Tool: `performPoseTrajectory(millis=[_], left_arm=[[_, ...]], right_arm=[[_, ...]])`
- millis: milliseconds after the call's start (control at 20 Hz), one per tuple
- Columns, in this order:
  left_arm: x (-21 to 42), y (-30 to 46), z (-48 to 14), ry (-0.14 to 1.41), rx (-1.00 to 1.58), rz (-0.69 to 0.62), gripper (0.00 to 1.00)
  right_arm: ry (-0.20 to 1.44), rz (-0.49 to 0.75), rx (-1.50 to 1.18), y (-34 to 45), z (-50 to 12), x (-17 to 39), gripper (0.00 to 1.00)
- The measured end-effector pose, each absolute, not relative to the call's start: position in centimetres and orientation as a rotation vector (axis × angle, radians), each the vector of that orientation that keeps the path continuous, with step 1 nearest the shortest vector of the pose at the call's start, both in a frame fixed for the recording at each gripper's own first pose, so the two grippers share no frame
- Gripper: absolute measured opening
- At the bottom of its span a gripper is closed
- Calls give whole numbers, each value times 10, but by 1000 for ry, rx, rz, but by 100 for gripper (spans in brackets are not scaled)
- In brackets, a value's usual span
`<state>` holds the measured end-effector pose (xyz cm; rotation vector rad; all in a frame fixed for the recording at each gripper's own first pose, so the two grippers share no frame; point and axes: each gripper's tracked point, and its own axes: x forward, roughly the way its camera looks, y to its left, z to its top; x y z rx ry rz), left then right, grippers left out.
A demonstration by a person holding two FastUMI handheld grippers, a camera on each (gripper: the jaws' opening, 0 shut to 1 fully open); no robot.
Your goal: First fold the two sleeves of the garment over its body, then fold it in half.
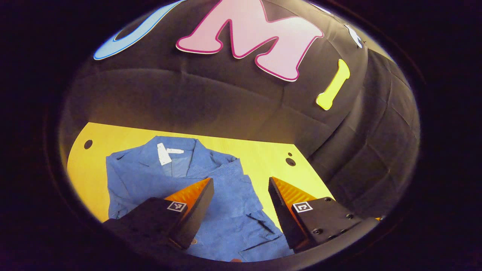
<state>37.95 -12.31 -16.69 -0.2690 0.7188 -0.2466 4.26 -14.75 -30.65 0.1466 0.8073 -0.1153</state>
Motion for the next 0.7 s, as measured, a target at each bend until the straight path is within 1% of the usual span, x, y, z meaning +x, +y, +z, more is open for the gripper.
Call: performPoseTrajectory(millis=[100, 200, 250, 300, 350, 400, 450, 550, 600, 650, 700], left_arm=[[333, -91, -173, 741, -245, -219, 85], [272, -53, -190, 803, -196, -170, 85], [236, -31, -201, 851, -150, -142, 85], [201, -5, -211, 898, -84, -107, 82], [167, 20, -221, 942, -14, -59, 85], [138, 39, -235, 989, 36, -20, 85], [111, 49, -245, 1042, 55, -8, 85], [67, 51, -265, 1122, 9, 4, 85], [48, 52, -274, 1159, -53, 15, 85], [36, 54, -281, 1191, -116, 45, 82], [33, 57, -287, 1209, -172, 71, 84]], right_arm=[[899, -82, 122, -136, -335, 23, 98], [1014, -35, 75, -121, -370, 0, 98], [1071, -17, 73, -114, -386, -11, 98], [1128, -10, 84, -107, -399, -23, 99], [1184, -10, 90, -104, -408, -34, 99], [1223, -9, 83, -104, -412, -39, 99], [1248, -13, 79, -105, -413, -35, 99], [1276, -17, 113, -106, -408, -27, 99], [1292, -31, 126, -110, -412, -35, 99], [1303, -49, 132, -113, -413, -36, 99], [1314, -61, 140, -111, -419, -43, 99]])
